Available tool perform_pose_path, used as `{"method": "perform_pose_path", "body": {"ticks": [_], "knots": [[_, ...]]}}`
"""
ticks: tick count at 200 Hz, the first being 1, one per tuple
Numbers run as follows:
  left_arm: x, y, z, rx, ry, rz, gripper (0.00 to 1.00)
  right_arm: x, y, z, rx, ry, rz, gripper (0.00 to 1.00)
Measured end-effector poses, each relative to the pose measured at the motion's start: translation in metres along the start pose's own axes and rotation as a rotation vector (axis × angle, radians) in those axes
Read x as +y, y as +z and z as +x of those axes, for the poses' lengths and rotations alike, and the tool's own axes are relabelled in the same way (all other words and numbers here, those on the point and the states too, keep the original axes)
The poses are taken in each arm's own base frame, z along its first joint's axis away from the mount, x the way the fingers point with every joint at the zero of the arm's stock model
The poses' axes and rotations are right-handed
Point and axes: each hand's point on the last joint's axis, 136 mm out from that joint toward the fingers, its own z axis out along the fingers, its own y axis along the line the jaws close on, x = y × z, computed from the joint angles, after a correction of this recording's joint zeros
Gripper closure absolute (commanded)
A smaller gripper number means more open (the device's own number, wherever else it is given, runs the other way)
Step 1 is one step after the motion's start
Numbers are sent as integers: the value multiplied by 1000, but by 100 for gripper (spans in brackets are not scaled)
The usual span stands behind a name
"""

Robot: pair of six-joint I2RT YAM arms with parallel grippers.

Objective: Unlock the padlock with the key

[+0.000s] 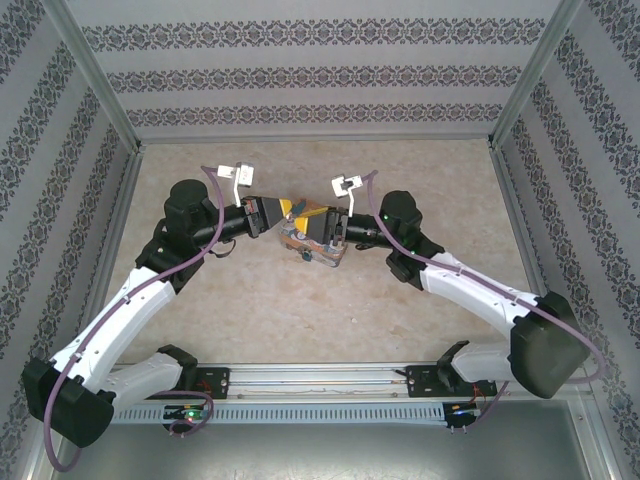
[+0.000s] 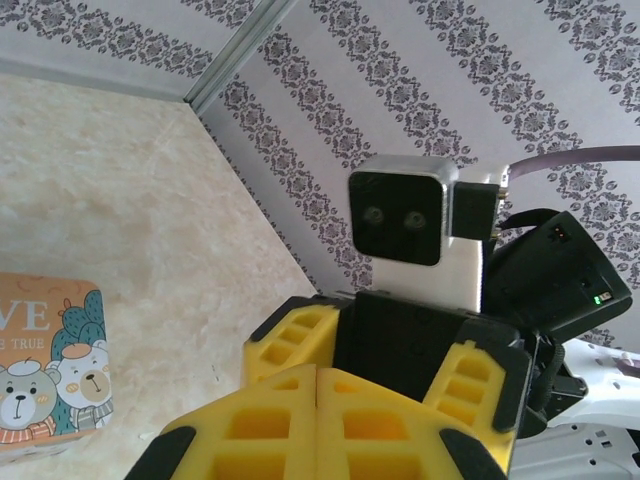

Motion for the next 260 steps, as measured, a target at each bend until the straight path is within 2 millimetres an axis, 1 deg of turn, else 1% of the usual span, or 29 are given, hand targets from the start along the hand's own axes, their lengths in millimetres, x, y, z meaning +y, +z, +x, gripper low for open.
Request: {"method": "perform_pose_path", "body": {"ticks": [23, 51, 67, 88, 132, 172, 190, 216, 247, 260], "knots": [[-2, 0, -2, -7, 8, 9, 100, 3, 6, 0, 11, -1, -13, 55], [-2, 0, -2, -8, 10, 11, 100, 8, 9, -4, 5, -14, -27, 60], [-2, 0, -2, -11, 12, 13, 100, 9, 10, -5, 3, -13, -31, 64], [-2, 1, -2, -10, 11, 13, 100, 9, 11, -6, 1, -17, -34, 67], [-2, 1, -1, -11, 14, 17, 100, 8, 14, -8, 1, -18, -35, 84], [3, 0, -2, -22, 6, 15, 100, 7, 14, -8, 0, -17, -33, 97], [5, -1, -2, -27, -2, 21, 100, 6, 14, -8, 1, -13, -28, 100], [7, -2, -1, -33, -14, 29, 100, 3, 14, -8, -1, -8, -17, 100], [11, -6, -1, -50, -21, 22, 64, 0, 12, -7, -3, -23, 9, 100], [14, -11, -6, -77, -24, 6, 56, -1, 9, -6, -1, -37, 31, 100]]}}
